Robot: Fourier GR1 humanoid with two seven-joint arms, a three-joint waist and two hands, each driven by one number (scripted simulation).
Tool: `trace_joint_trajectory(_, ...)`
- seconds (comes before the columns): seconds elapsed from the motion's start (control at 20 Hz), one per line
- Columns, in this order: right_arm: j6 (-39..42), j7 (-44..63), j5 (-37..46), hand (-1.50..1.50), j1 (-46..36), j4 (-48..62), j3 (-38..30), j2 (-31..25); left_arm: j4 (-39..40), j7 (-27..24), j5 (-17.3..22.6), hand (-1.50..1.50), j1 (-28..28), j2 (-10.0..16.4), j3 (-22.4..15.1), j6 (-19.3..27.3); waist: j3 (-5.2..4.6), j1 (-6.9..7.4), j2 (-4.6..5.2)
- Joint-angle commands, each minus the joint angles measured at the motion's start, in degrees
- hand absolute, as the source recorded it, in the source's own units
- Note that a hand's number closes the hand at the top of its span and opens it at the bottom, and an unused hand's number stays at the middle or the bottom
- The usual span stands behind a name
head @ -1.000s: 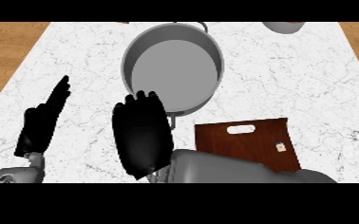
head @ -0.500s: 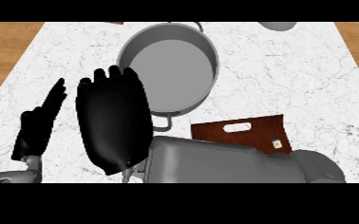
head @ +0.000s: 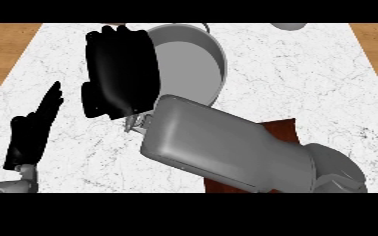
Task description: Pick the can from the tray and place it in the pot
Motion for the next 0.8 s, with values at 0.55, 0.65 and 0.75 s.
trace_joint_trajectory(0.55,-11.65,-25.47,-10.39,1.5,-6.65,35.68,-6.72,0.24,-0.84,0.66,-1.53,0.0,-1.58,-1.77,-1.61,-0.41,-0.06,2.39,1.18)
trace_joint_trajectory(0.65,-10.26,-29.27,-10.77,1.5,-6.51,39.68,-7.38,0.24,-0.85,-1.02,-1.07,0.0,-0.6,-1.34,-1.11,-1.19,-0.05,2.38,1.21)
trace_joint_trajectory(0.75,-11.71,-31.34,-9.53,1.5,-6.87,43.65,-6.98,0.24,-1.26,-0.57,-2.05,0.0,-0.57,-1.39,-1.45,-0.45,-0.05,3.24,1.58)
